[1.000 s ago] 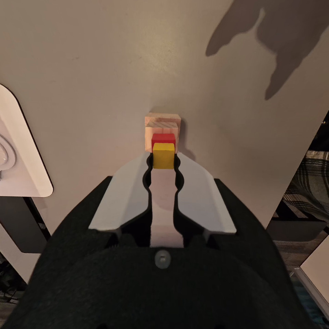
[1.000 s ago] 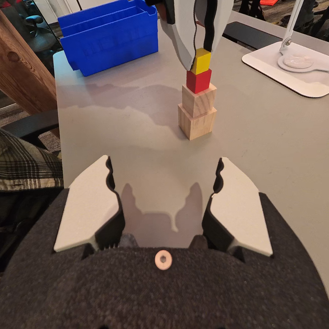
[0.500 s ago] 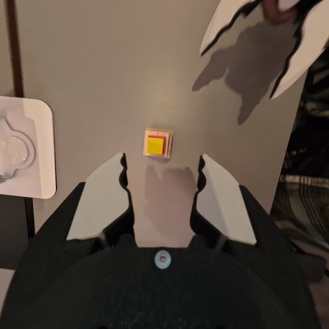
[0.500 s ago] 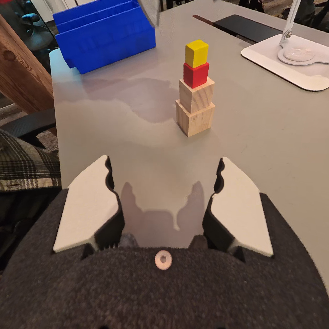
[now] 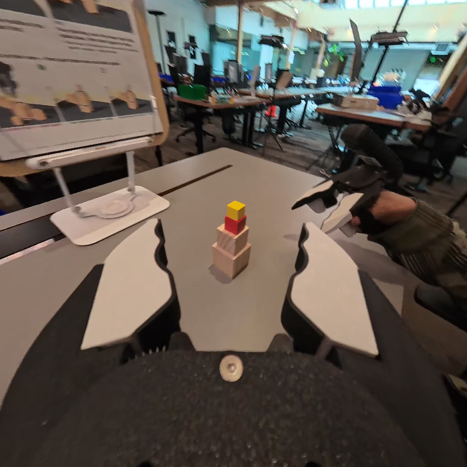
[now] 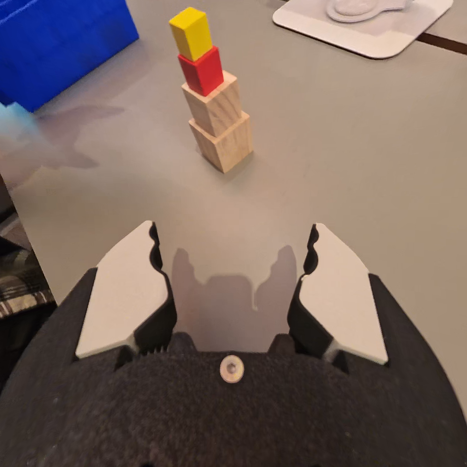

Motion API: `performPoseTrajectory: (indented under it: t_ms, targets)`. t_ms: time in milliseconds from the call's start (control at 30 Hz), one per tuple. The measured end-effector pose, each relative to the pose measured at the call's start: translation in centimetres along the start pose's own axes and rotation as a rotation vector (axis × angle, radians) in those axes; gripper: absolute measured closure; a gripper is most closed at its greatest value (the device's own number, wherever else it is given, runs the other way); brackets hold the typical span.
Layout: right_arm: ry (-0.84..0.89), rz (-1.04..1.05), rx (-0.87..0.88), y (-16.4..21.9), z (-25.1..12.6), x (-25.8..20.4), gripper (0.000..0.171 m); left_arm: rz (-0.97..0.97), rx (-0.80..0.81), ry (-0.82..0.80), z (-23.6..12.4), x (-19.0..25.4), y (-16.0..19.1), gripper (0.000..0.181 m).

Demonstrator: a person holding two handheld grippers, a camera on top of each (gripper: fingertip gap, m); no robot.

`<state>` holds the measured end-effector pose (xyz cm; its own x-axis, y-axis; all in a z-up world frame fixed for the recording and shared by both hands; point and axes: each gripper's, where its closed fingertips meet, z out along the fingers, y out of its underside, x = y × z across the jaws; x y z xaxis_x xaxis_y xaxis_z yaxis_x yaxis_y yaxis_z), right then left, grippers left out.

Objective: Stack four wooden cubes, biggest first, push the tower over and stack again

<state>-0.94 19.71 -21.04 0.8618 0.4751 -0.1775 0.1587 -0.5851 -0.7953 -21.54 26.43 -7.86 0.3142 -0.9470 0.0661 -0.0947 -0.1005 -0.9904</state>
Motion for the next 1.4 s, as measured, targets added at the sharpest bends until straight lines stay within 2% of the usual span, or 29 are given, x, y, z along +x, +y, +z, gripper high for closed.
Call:
performPoseTrajectory:
  t_ms: [200,267,367,433,500,533,700,1033,1233,1400]
  targets:
    - [0.118,0.105,-0.076,-0.9,-0.2,1.5,0.062,-0.009,0.112,-0.131,-3.3,-1.9,0.2,0.078]
    - [0.157,0.135,-0.092,-1.6,-0.3,2.1,0.063,0.011,0.101,-0.143,-3.6,-2.0,0.6,0.078]
    - [0.227,0.179,-0.13,-2.3,-0.3,3.0,0.064,0.036,0.055,-0.189,-4.2,-2.4,1.0,0.069]
    - [0.233,0.225,-0.17,-2.5,0.1,3.1,0.106,0.053,0.066,-0.248,-4.9,-3.1,0.9,0.064]
    - [0.089,0.285,-0.211,-2.7,0.9,1.4,0.15,0.051,0.064,-0.283,-5.6,-3.7,1.0,0.059]
    - [0.088,0.361,-0.225,-2.7,1.3,1.4,0.171,0.045,0.063,-0.29,-5.9,-3.8,1.1,0.058]
    - [0.148,0.5,-0.366,-2.2,3.3,2.0,0.171,-0.006,0.115,-0.285,-7.4,-4.1,0.0,0.055]
    - [0.187,0.603,-0.466,-4.4,9.1,0.5,0.171,-0.021,0.143,-0.275,-9.5,-4.4,-1.0,0.056]
    - [0.113,0.515,-0.485,-6.9,12.5,-3.3,0.171,-0.043,0.174,-0.265,-9.9,-4.9,-1.3,0.057]
    - [0.111,0.45,-0.493,-8.2,13.1,-4.5,0.171,-0.039,0.147,-0.253,-9.7,-4.9,-0.8,0.057]
